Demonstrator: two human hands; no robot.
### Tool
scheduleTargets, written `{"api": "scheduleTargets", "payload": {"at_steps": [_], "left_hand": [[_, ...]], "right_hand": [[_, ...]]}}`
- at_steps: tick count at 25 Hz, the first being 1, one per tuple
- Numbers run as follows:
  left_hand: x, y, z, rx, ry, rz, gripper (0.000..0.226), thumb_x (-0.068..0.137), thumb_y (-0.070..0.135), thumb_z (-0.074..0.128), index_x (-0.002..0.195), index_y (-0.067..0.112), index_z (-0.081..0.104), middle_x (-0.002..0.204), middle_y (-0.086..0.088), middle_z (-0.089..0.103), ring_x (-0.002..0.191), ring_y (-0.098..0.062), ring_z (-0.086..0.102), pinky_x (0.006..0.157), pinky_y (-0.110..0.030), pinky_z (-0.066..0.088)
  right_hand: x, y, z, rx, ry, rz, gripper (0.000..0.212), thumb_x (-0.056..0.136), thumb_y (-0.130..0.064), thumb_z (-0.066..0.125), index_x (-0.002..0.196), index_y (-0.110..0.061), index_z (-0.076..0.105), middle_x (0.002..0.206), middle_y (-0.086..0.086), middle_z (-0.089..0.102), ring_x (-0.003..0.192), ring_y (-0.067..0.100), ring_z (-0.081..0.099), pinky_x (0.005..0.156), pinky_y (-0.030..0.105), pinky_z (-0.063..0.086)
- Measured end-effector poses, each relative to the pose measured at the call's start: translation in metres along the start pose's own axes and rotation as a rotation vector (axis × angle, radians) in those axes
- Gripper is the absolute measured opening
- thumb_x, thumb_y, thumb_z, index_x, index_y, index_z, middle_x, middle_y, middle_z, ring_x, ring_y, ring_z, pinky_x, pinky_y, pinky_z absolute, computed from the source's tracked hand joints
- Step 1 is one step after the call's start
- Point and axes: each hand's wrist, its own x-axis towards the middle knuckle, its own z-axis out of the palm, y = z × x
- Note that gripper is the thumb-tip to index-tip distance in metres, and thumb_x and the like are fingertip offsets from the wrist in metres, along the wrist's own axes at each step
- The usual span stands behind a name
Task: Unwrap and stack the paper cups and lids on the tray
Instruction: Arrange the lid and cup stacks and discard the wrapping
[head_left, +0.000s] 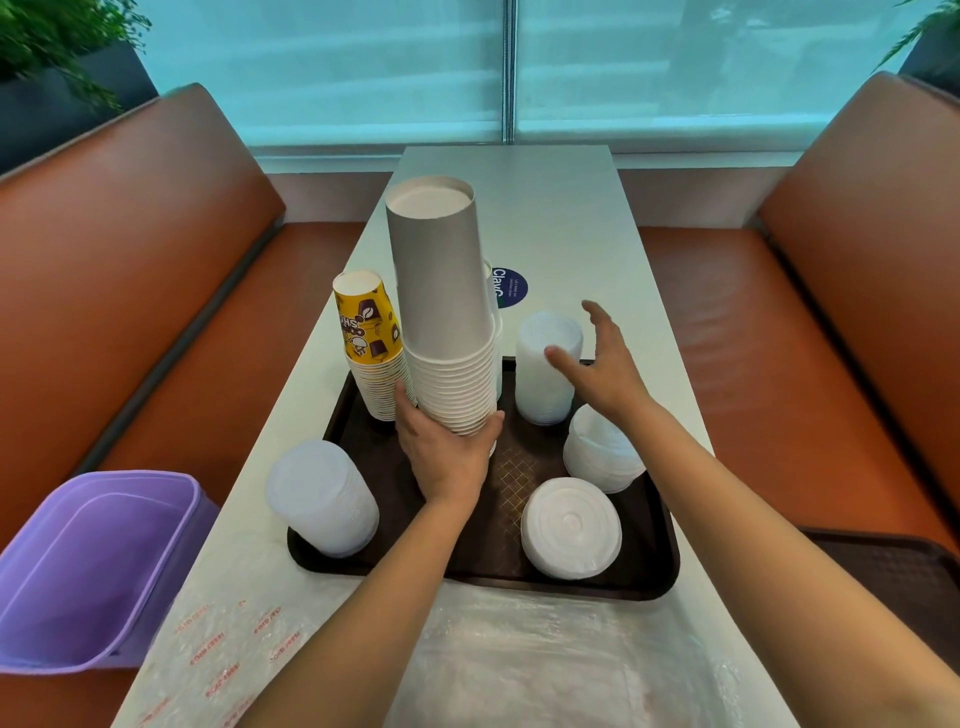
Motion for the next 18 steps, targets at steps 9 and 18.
{"api": "scheduleTargets", "payload": {"at_steps": [9,18], "left_hand": [[-0.052,0.041,0.016,-0.078,-0.316,0.453,0.035,0.081,0.042,0.046,0.106,0.02,0.058,0.115,-0.002,0.047,0.105,-0.005,0.046,0.092,-0.02,0.04],[0.007,0.087,0.069,0.65,-0.381,0.529,0.052,0.101,0.04,0.027,0.149,0.022,0.02,0.159,-0.004,-0.004,0.145,-0.033,-0.001,0.117,-0.041,0.01]], "right_hand": [[0.034,0.004,-0.015,0.139,-0.006,0.213,0.046,0.101,-0.039,0.034,0.135,-0.01,0.045,0.141,0.009,0.045,0.127,0.024,0.043,0.097,0.027,0.032],[0.074,0.025,-0.021,0.306,-0.338,0.546,0.056,0.101,-0.05,0.023,0.125,-0.006,0.049,0.136,0.018,0.048,0.122,0.035,0.047,0.109,0.045,0.035]]}}
